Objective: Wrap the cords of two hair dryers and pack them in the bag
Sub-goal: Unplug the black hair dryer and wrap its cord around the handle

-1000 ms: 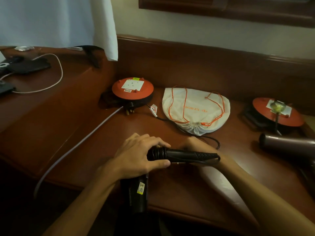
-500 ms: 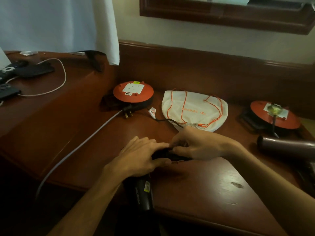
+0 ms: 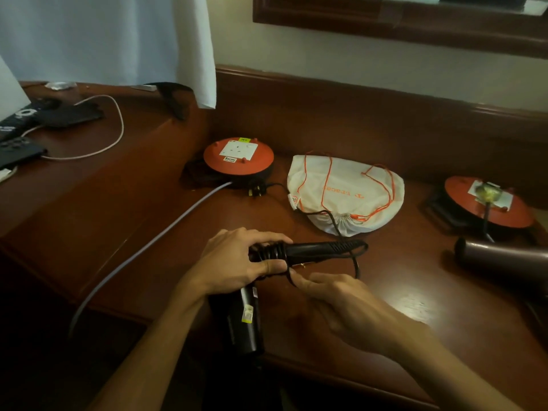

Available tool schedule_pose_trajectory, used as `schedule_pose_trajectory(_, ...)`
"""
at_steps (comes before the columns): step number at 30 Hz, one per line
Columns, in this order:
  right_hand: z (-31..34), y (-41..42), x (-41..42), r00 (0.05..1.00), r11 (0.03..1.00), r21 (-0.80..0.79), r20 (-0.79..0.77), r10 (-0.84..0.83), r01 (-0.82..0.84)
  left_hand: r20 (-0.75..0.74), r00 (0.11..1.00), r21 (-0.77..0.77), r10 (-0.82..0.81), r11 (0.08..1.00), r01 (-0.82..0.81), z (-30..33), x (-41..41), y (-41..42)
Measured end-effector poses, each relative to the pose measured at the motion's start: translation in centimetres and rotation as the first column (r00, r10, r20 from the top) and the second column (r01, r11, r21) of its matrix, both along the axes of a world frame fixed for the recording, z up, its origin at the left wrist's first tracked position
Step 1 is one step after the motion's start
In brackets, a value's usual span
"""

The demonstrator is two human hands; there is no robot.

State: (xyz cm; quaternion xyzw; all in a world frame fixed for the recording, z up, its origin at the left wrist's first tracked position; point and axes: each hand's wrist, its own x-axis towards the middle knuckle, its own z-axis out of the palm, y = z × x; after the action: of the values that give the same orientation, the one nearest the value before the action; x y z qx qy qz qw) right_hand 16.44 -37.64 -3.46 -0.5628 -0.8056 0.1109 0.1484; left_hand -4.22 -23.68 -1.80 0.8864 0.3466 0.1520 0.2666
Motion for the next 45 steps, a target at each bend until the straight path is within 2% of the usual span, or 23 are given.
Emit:
schedule_pose_trajectory(2, -0.8, 0.0, 0.3, 1.000, 1.000, 0.027, 0.000, -0.008, 0.008, 0.005, 1.000, 0.026, 0.019, 0.999, -0.019, 0.1, 0.2, -0.1)
schedule_pose_trajectory(5, -1.9, -0.2, 1.0, 0.989, 0.997, 0.078, -0.144, -0.019, 0.030, 0.040, 0.998, 0.013, 0.041, 0.999, -0.042, 0.0, 0.5, -0.3)
schedule_pose_trajectory(8, -3.2, 0.4, 1.4, 0.977, 0.969, 0.202, -0.188, -0.104, 0.142, 0.092, 0.995, -0.019, 0.048, 0.999, -0.046, -0.4, 0.1, -0.2)
schedule_pose_trajectory(10, -3.6, 1.5, 1.6, 0.948, 0.962, 0.151, -0.259, -0.186, 0.230, 0.144, 0.989, -0.061, 0.041, 0.998, -0.032, -0.6, -0.3, -0.2)
schedule_pose_trajectory(11, -3.9, 2.1, 1.7, 0.935, 0.968, 0.069, -0.282, -0.214, 0.242, 0.154, 0.988, -0.056, 0.027, 0.998, -0.019, -0.6, -0.4, -0.3)
schedule_pose_trajectory(13, -3.6, 3.3, 1.7, 0.931, 0.979, -0.073, -0.303, -0.204, 0.191, 0.167, 0.986, -0.061, 0.004, 0.998, 0.006, -0.6, -0.7, -0.3)
schedule_pose_trajectory(15, -2.5, 4.9, 2.3, 0.951, 0.968, -0.186, -0.225, -0.211, 0.170, 0.183, 0.983, -0.103, -0.010, 0.994, 0.029, -0.6, -1.1, -0.1)
schedule_pose_trajectory(18, -0.6, 8.3, 3.3, 0.969, 0.923, -0.321, 0.192, -0.156, 0.212, 0.072, 0.997, -0.038, -0.034, 0.999, 0.037, -0.6, -1.1, -0.3)
schedule_pose_trajectory(19, 0.2, 9.2, 3.2, 0.968, 0.909, -0.369, 0.223, -0.116, 0.194, 0.034, 0.999, -0.005, -0.031, 0.999, 0.031, -0.6, -1.0, -0.4)
schedule_pose_trajectory(21, 1.5, 10.5, 3.3, 0.990, 0.892, -0.437, 0.125, -0.069, 0.117, 0.005, 0.999, 0.010, -0.033, 0.999, 0.033, -0.3, -0.8, -0.5)
schedule_pose_trajectory(23, 3.1, 11.0, 3.1, 0.998, 0.909, -0.415, 0.047, -0.030, 0.047, -0.035, 0.998, 0.018, -0.057, 0.998, 0.057, 0.0, -0.6, -0.6)
schedule_pose_trajectory(28, 6.8, 10.7, 1.5, 0.999, 0.929, -0.368, -0.007, 0.033, -0.033, -0.196, 0.980, 0.031, -0.032, 0.999, 0.039, -0.2, 0.6, 0.0)
schedule_pose_trajectory(33, 8.2, 8.8, 0.8, 0.998, 0.907, -0.421, 0.062, 0.024, 0.004, -0.312, 0.946, 0.142, -0.092, 0.980, 0.142, 0.2, 1.5, -0.1)
schedule_pose_trajectory(36, 8.9, 7.8, 0.5, 0.982, 0.918, -0.395, 0.188, 0.031, 0.046, -0.329, 0.941, 0.172, -0.075, 0.975, 0.138, 0.1, 1.6, -0.5)
schedule_pose_trajectory(39, 10.2, 7.0, 0.6, 0.940, 0.950, -0.283, 0.341, -0.025, 0.128, -0.275, 0.960, 0.161, -0.055, 0.982, 0.102, -0.1, 1.3, -0.2)
schedule_pose_trajectory(42, 11.1, 6.3, 0.9, 0.933, 0.970, -0.171, 0.344, -0.107, 0.174, -0.206, 0.978, 0.137, -0.023, 0.989, 0.052, -0.1, 0.9, 0.5)
schedule_pose_trajectory(45, 9.6, 5.2, 0.1, 0.922, 0.986, -0.099, 0.376, -0.088, 0.134, -0.220, 0.975, 0.135, -0.019, 0.990, 0.049, -0.2, 0.8, 1.0)
